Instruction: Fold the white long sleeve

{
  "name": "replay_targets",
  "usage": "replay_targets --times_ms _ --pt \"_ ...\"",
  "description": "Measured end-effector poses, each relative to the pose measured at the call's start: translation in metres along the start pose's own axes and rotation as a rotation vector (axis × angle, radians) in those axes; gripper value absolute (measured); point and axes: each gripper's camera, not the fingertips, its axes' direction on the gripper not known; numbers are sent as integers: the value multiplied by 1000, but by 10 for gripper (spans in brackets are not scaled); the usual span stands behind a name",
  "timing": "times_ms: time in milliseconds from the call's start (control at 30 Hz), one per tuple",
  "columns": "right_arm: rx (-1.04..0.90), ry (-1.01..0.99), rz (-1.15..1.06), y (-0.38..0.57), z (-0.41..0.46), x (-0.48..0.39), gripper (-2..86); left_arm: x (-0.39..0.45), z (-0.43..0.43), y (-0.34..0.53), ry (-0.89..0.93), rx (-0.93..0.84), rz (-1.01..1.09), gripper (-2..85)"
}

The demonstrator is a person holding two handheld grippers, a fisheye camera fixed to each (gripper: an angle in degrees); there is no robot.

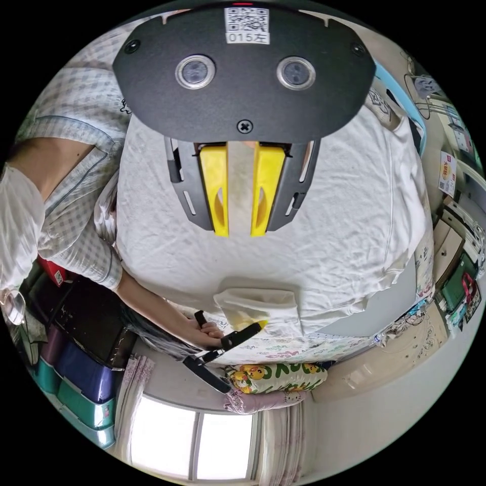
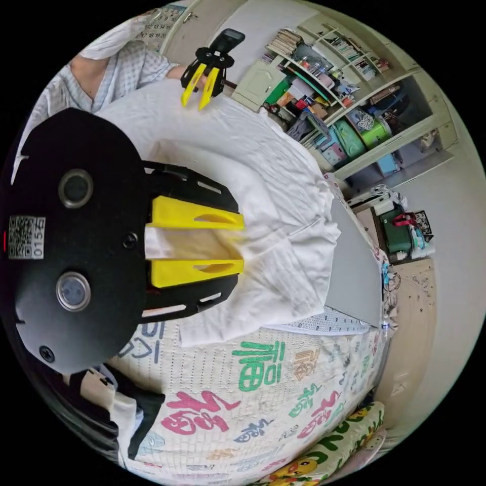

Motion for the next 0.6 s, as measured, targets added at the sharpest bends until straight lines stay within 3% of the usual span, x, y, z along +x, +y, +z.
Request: replay_targets --times_ms 200,333,433,600 --pt "196 -299 -177 49 -55 -5 25 -22 -32 32 -25 213 -55 76" --pt "215 -535 -539 89 -84 -64 15 -41 -57 57 16 390 -156 86" --pt "92 -465 -677 111 -63 -115 12 -53 -71 72 132 489 -183 103" --pt "-49 -431 -787 134 -25 -143 12 -57 -66 66 197 406 -128 138"
